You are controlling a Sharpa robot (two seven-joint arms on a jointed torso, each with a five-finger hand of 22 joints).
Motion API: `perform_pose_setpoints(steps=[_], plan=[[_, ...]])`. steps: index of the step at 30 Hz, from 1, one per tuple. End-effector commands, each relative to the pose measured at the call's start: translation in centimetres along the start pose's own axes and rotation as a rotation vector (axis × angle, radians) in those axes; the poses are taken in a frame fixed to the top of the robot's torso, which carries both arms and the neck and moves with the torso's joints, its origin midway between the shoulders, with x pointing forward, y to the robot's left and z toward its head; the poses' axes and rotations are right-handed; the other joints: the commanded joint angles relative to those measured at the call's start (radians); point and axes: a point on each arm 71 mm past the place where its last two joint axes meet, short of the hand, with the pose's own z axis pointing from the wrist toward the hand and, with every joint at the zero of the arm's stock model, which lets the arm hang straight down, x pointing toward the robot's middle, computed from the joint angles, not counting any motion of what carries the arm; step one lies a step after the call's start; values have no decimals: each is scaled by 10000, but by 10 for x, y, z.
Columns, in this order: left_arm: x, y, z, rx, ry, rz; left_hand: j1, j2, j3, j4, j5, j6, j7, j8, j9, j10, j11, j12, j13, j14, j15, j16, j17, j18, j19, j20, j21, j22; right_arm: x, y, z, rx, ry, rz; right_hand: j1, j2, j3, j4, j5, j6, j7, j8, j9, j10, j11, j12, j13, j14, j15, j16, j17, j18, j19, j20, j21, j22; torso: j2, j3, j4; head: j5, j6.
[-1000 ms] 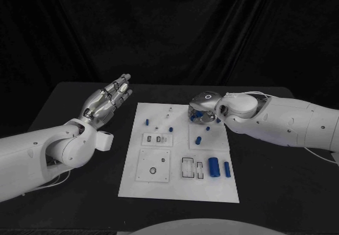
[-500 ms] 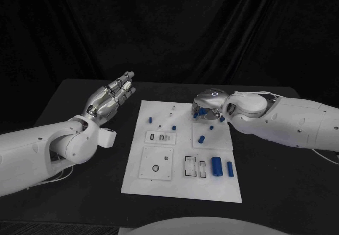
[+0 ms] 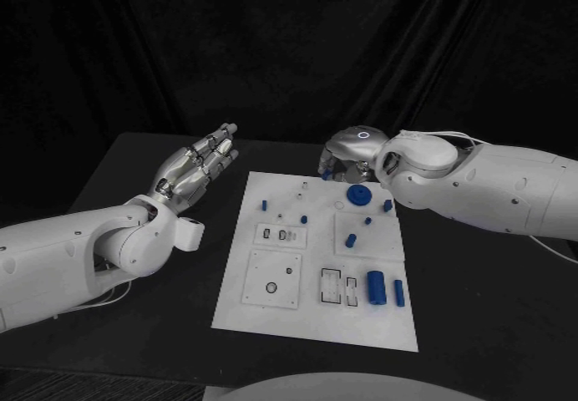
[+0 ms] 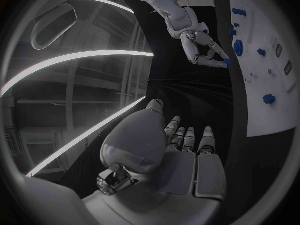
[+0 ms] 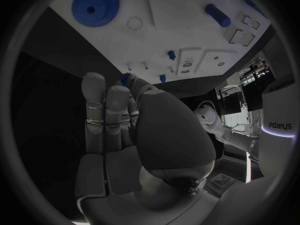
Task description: Assemble the parts on the task board
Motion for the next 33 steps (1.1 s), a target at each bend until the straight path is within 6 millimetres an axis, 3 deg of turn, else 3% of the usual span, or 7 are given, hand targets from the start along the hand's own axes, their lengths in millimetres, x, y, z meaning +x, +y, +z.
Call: perform_pose_setpoints(steps=[1,7,19,33], plan=[[2,-5,2,688,89,-24,-3,-61,11,58,-29,73,1,58,13,3,48,-35,-13,14,75,-36,-12,97,24,65,-34,-17,-2,-5,6,503,-89,526,-73,-8,18,70,-18,-24,42,-65,86,-17,-65,-17,5,50,51,82,88,-188,-16,50,95,100,53,-18,9,-5,-24],[3,-5,3,707,117,-40,-3,-59,11,61,-26,72,1,58,13,3,48,-35,-13,14,75,-36,-12,97,24,64,-34,-17,2,-4,18,674,-23,767,-135,-49,18,114,-7,-42,66,-112,72,-26,-44,-18,5,65,150,175,192,-224,-22,113,216,257,167,-79,93,-106,17],[3,-6,2,710,125,-53,-3,-56,13,67,-10,83,2,59,14,3,51,-35,-13,14,75,-36,-12,98,24,62,-34,-17,11,0,28,711,216,875,-225,-107,20,190,-14,-116,95,-200,43,-107,-9,-24,2,56,249,269,303,-260,-38,195,390,495,440,-131,214,-336,246],[2,-6,1,701,106,-54,4,-51,20,66,12,94,6,61,15,3,56,-35,-13,14,76,-36,-12,98,24,62,-34,-17,15,5,29,595,385,941,-245,-124,35,215,-22,-151,110,-243,29,-153,10,-28,1,67,269,390,476,-300,-5,226,606,796,518,-131,228,-374,371]])
